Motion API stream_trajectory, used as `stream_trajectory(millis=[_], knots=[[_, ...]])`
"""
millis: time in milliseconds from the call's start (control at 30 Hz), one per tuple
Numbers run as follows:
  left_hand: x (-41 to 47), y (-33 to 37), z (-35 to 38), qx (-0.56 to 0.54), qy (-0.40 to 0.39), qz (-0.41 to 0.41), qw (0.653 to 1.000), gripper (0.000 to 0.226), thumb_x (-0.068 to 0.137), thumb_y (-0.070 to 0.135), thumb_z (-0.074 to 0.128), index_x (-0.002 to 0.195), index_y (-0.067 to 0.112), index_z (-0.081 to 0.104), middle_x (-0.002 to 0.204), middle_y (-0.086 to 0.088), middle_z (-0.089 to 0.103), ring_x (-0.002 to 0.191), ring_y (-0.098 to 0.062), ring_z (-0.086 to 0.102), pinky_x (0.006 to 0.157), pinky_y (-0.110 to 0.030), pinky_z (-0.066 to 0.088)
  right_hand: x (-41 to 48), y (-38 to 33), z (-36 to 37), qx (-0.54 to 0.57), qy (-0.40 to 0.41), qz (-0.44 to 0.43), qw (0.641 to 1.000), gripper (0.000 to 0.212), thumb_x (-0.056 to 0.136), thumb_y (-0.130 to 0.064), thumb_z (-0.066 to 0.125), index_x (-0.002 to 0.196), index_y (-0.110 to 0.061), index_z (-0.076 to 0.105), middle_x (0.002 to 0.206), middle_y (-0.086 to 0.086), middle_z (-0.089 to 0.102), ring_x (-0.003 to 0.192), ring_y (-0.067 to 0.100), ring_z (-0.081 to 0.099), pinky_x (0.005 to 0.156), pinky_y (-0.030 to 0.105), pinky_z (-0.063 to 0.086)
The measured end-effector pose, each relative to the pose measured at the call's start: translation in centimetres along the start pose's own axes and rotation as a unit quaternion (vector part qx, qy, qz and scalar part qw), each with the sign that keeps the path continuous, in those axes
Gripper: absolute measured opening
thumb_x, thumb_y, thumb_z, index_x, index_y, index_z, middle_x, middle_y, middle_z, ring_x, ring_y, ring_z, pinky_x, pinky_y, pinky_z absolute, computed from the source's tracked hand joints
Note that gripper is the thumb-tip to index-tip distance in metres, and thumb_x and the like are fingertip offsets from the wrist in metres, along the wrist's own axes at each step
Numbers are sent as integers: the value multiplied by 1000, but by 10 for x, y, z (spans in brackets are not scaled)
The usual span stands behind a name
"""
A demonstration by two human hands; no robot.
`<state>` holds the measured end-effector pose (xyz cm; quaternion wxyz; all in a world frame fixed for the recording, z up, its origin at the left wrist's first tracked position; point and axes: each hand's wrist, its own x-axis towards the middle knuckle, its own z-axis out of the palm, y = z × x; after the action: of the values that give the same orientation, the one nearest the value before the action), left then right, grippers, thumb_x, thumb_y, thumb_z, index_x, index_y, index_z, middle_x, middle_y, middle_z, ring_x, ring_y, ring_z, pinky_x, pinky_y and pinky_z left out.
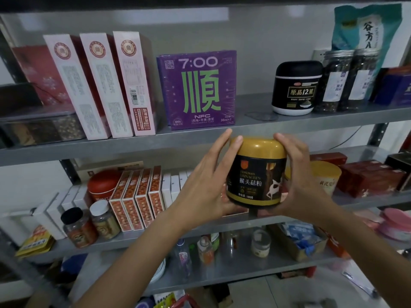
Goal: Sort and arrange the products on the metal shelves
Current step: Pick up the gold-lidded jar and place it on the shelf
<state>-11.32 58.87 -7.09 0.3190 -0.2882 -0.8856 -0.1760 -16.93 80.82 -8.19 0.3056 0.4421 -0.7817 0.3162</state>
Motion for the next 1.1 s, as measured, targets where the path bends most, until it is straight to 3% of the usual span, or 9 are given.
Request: stream_trajectory(millis=[167,333,433,600,700,800,900,1000,1100], knots=[[0,9,7,97,17,33,995,119,71,48,81,153,15,0,160,-15,-1,150,-29,5,111,-55,36,7,-12,-1,-104,6,-31,994,119,51,-54,78,147,-16,20,144,8,22,131,28,28,101,37,35],[3,9,7,60,39,31,997,116,69,41,85,152,16,8,157,-12,10,150,-26,10,106,-48,44,9,-12,0,-81,-1,-36,996,110,66,-66,63,150,-13,15,149,8,19,140,20,21,113,28,28],[2,3,4,4,42,45,998,106,74,42,78,151,17,11,157,-10,9,149,-22,13,110,-31,36,3,-1,-3,-13,-15,-14,1000,125,62,-59,74,154,-19,1,158,3,11,148,10,11,120,22,16],[0,1,0,-50,50,83,994,95,77,46,72,147,13,15,155,-11,9,150,-20,9,119,-22,21,-5,14,-11,80,-41,54,995,140,56,-58,87,149,-46,-16,164,-11,-3,152,19,3,121,48,18],[2,1,2,-87,45,84,992,98,75,45,74,147,14,15,157,-11,7,150,-15,8,117,-20,23,2,12,-11,57,-42,7,997,133,60,-67,79,153,-35,-10,164,-10,-1,151,26,7,118,62,13],[2,-3,3,-103,23,33,994,113,69,45,78,151,21,5,161,-4,-1,146,4,4,113,-12,23,3,10,-9,23,-33,-31,999,128,62,-68,76,154,-20,0,163,3,10,150,30,13,121,57,4],[1,-5,4,-50,32,-4,998,117,67,51,76,151,26,-1,160,2,-5,144,5,5,108,-32,43,2,4,-5,-9,0,-14,1000,126,56,-64,77,146,-5,12,153,12,24,146,29,21,121,56,5],[0,-2,6,-11,46,9,999,113,71,52,73,151,25,-2,159,-5,-4,148,-9,4,110,-47,40,3,-4,-1,-90,45,-31,994,117,57,-66,73,139,0,22,145,14,31,138,24,29,121,51,6],[-1,4,8,31,38,40,998,116,72,44,80,150,19,-3,159,-11,-2,151,-23,6,110,-52,38,5,-12,2,-136,58,-43,988,109,63,-67,67,138,-2,24,143,14,33,133,31,33,118,60,12]])
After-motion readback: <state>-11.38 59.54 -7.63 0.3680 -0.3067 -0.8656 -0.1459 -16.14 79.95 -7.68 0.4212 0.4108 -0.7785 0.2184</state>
